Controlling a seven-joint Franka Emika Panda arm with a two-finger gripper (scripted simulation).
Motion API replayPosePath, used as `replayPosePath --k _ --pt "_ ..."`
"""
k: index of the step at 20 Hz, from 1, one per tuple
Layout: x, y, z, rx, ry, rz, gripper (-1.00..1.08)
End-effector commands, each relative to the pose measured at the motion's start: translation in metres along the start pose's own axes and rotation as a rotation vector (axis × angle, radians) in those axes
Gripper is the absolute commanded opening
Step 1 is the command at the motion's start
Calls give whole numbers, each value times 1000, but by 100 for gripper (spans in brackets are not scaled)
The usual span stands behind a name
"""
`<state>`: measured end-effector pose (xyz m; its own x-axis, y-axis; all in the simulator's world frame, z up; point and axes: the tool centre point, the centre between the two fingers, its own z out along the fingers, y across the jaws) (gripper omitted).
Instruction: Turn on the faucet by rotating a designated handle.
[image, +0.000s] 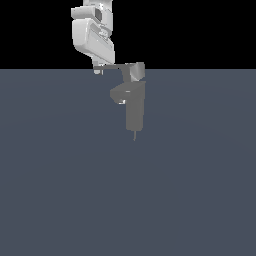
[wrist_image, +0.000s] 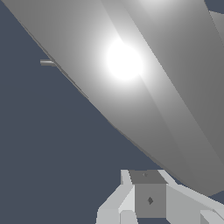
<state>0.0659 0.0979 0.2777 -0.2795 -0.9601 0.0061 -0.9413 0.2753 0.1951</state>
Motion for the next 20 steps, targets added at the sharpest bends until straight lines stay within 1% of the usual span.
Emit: replayPosePath --k 1,20 --pt "6 5 -1 -2 1 2 -100" --pt "40 48 -2 -2 0 -2 -100"
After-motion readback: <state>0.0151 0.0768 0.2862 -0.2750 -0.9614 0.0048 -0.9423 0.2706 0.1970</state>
